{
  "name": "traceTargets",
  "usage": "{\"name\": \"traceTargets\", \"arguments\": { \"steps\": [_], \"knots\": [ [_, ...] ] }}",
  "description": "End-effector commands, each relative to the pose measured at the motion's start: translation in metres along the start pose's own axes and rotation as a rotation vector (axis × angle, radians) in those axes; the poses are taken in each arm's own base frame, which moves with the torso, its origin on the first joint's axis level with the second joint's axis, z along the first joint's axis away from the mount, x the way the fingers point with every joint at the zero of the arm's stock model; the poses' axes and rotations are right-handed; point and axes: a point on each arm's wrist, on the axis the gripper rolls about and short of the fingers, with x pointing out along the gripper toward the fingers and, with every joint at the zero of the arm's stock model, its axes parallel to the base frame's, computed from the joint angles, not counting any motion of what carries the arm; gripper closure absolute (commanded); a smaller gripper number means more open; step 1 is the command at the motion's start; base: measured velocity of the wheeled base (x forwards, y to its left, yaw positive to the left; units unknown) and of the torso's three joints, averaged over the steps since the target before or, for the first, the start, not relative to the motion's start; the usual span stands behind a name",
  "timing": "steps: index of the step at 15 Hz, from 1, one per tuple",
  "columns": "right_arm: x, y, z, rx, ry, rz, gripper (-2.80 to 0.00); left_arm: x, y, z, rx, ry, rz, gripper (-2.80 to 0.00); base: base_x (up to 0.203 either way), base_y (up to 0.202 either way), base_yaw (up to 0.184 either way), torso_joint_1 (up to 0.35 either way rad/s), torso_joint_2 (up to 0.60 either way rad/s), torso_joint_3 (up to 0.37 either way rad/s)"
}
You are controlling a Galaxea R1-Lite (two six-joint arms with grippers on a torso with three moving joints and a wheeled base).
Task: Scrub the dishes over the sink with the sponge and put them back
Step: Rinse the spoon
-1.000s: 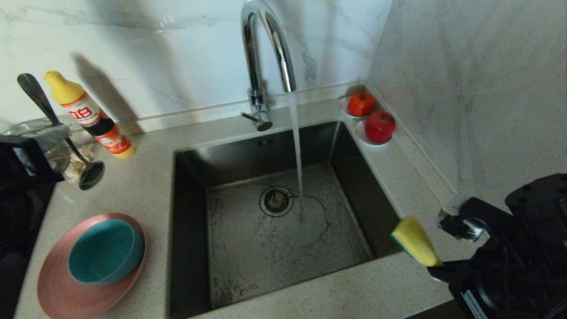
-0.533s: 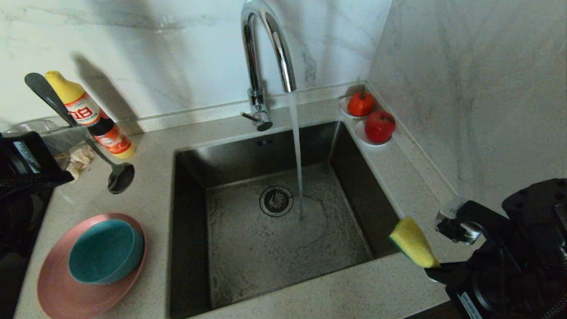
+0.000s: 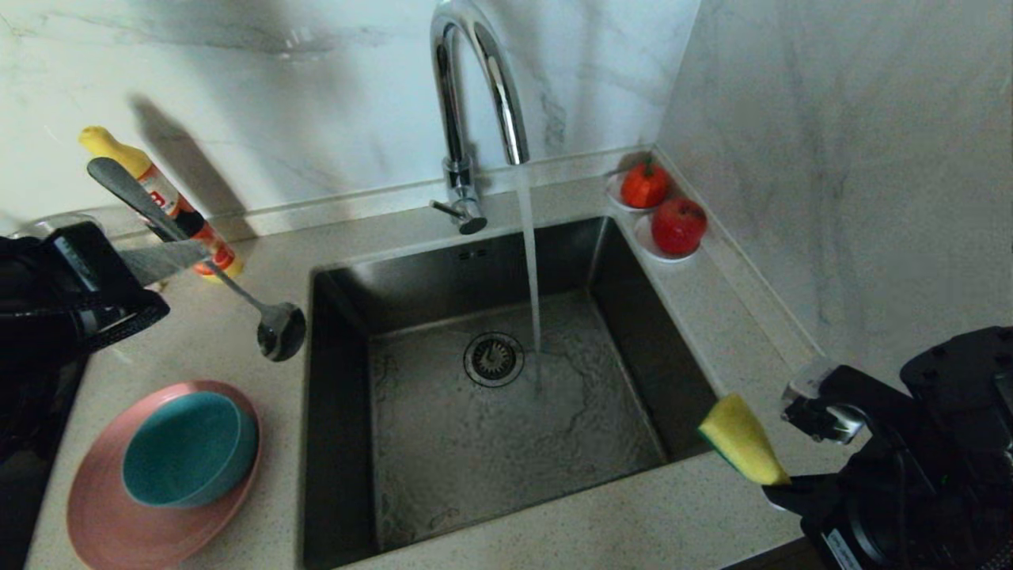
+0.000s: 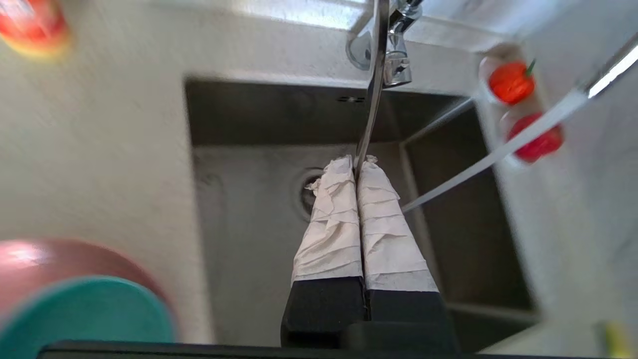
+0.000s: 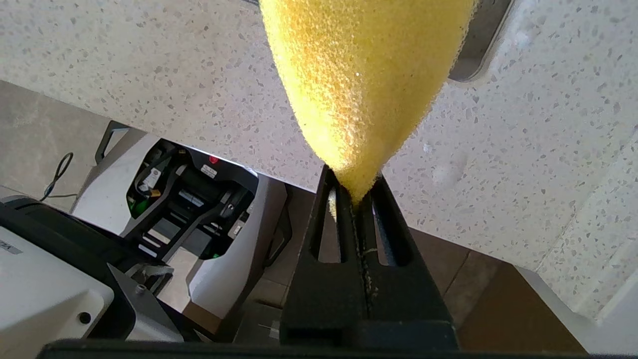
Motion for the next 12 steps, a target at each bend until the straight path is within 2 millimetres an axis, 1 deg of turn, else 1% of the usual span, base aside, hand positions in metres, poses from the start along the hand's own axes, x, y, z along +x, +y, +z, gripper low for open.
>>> {"name": "traceTargets", "arguments": {
  "steps": [1,4,6,10,12],
  "knots": [
    [0.0,0.0,0.001,-0.002,0.0,-0.001,0.0,0.021,-0.01,-0.009,-0.064,0.04,0.016,0.0,0.0,0.0,0.0,0.0,0.0,0.0],
    [0.0,0.0,0.002,-0.001,-0.005,-0.001,0.0,0.034,-0.029,-0.016,-0.12,0.053,0.02,0.0,0.0,0.0,0.0,0.0,0.0,0.0],
    [-0.001,0.0,0.003,0.001,-0.009,-0.003,0.0,0.044,-0.04,-0.022,-0.156,0.053,0.055,0.0,0.0,0.0,0.0,0.0,0.0,0.0],
    [0.001,-0.001,0.004,0.002,-0.005,-0.006,0.0,0.069,-0.054,-0.028,-0.267,0.051,0.078,0.0,0.0,0.0,0.0,0.0,0.0,0.0],
    [0.003,-0.003,0.004,0.008,0.003,-0.014,0.0,0.085,-0.064,-0.022,-0.35,0.007,0.101,0.0,0.0,0.0,0.0,0.0,0.0,0.0]
  ]
}}
